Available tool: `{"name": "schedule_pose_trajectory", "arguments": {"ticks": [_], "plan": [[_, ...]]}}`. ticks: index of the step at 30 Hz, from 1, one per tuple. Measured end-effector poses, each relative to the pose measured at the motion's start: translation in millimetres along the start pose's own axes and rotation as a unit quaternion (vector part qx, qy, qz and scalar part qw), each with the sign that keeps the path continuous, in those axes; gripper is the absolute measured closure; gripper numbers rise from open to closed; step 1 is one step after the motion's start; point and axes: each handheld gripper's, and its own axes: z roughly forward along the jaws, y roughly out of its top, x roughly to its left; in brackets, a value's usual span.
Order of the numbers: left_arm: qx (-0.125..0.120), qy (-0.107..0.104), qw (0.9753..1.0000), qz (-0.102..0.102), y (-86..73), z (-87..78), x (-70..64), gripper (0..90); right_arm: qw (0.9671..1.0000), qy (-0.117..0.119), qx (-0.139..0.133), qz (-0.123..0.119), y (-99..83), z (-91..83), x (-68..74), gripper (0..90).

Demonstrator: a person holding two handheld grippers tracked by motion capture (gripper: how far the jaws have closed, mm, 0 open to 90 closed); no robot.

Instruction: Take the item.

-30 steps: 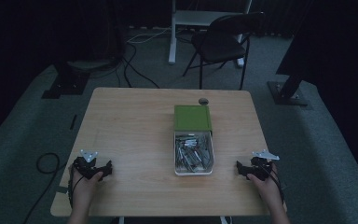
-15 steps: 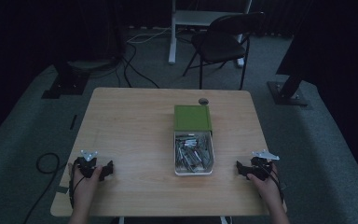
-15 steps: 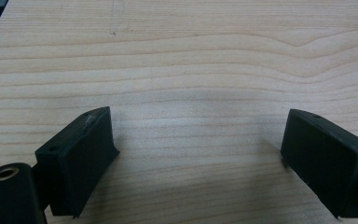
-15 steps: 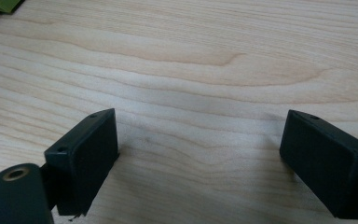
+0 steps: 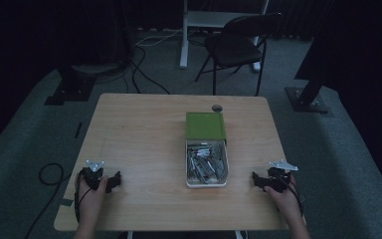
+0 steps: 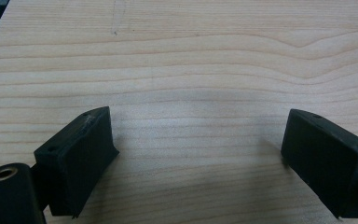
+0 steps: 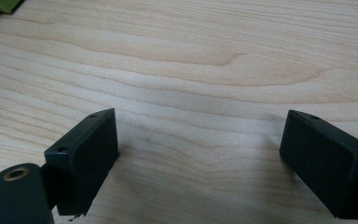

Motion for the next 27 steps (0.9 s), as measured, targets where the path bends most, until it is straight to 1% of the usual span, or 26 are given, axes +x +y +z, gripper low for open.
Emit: {"name": "schedule_pose_trajectory", "arguments": {"ticks": [7, 9, 10, 11, 12, 15, 17, 20, 27], "plan": [[0.0, 0.0, 1.0, 0.0, 0.1, 0.0, -0.1, 9.9, 1.0, -0.001, -0.001, 0.0, -0.2, -0.4, 0.4, 11.6], [0.0, 0.001, 1.0, -0.001, 0.2, 0.1, -0.2, 9.9, 1.0, -0.003, -0.002, 0.005, -1.0, -1.3, 1.3, 11.5], [0.0, 0.002, 1.0, -0.002, 0.2, 0.2, -0.4, 9.9, 0.9999, -0.006, -0.001, 0.013, -1.0, -1.9, 1.9, 11.5], [0.0, 0.002, 1.0, -0.002, 0.2, 0.2, -0.4, 9.9, 0.9999, -0.006, -0.001, 0.013, -1.0, -1.9, 1.9, 11.5], [-0.001, 0.006, 1.0, -0.006, 0.5, 0.6, -1.4, 9.9, 0.9997, -0.011, 0.0, 0.02, -0.8, -2.0, 3.0, 11.5], [-0.001, 0.009, 0.9999, -0.009, 0.7, 0.8, -2.2, 9.9, 0.9998, -0.015, 0.0, 0.015, -1.1, -1.7, 4.4, 11.5], [0.0, 0.01, 0.9999, -0.01, 0.8, 0.7, -2.6, 9.9, 0.9998, -0.01, 0.001, 0.015, -0.5, -2.2, 5.6, 11.5], [0.0, 0.01, 0.9999, -0.01, 0.9, 0.8, -2.5, 9.9, 0.9999, -0.01, -0.001, 0.008, 1.3, -5.2, 8.6, 11.6], [0.0, 0.01, 0.9999, -0.009, 0.9, 0.8, -2.5, 9.9, 0.9998, -0.008, -0.009, 0.014, 8.0, -14.5, 12.9, 11.7]]}}
